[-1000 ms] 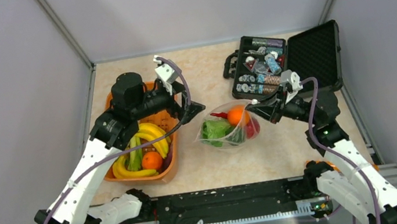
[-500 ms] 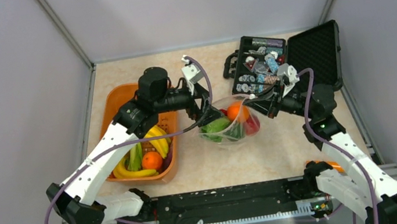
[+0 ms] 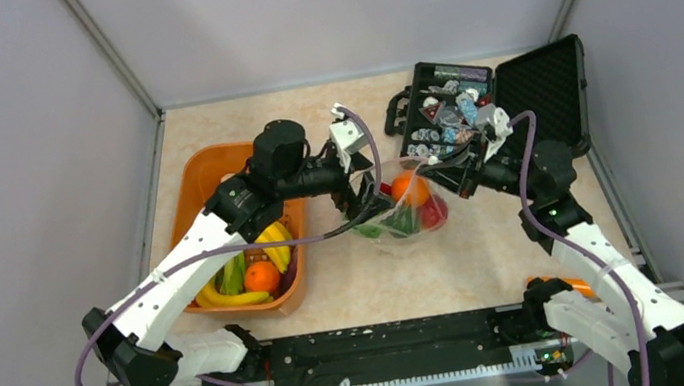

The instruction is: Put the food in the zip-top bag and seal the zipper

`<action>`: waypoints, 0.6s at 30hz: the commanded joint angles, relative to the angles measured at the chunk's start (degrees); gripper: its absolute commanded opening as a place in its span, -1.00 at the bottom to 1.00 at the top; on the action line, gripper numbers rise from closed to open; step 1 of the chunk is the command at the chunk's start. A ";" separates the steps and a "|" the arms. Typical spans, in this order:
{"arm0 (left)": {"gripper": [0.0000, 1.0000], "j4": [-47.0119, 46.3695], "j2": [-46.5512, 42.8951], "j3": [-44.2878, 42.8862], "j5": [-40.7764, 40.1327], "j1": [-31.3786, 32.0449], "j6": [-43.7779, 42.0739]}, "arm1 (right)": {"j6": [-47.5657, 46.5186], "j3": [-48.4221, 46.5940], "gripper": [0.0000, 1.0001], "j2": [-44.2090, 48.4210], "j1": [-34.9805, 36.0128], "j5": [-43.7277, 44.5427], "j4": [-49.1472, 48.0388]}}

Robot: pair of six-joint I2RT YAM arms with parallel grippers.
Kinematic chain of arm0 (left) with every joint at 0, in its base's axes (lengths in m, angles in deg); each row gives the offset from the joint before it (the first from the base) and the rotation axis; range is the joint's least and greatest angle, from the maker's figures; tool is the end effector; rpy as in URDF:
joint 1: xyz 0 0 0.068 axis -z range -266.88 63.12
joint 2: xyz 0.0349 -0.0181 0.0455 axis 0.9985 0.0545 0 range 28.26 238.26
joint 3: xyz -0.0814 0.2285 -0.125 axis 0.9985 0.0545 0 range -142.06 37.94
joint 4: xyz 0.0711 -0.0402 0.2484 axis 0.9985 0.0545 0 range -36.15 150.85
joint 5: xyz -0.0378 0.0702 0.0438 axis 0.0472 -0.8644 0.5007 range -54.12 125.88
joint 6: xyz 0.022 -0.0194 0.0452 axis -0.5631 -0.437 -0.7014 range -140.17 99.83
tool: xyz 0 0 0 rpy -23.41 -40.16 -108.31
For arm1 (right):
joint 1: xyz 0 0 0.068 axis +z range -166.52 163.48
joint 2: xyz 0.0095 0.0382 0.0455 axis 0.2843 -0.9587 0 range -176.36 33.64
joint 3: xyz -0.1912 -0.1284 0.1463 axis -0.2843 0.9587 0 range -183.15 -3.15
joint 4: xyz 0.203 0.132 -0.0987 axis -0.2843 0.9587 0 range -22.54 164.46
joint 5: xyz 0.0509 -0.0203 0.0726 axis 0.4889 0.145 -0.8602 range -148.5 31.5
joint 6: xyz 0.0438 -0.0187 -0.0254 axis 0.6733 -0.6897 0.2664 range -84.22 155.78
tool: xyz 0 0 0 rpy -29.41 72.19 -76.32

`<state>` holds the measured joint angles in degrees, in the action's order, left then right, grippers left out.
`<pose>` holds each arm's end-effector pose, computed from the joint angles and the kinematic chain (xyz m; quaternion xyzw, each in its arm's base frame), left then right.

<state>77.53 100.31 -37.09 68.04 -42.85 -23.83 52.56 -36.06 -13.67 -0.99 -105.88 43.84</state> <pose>0.1865 -0.2067 0.4006 0.4636 0.6593 -0.4023 0.4341 0.1761 0.0762 0.3204 -0.2995 0.5968 0.4441 0.5975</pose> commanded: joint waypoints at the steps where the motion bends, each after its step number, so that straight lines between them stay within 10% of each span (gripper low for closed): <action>1: 0.98 -2.04 -0.45 -3.88 -4.33 2.43 -1.45 | -0.17 -3.84 -1.00 0.06 0.19 1.86 -1.95; 18: 0.97 -8.13 1.76 0.19 -37.00 18.72 -15.81 | 0.25 -4.36 -1.00 -0.18 0.18 1.52 -1.85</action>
<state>73.49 100.26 -36.78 42.34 -27.44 -33.97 52.53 -37.09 -14.43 -0.99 -104.43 44.58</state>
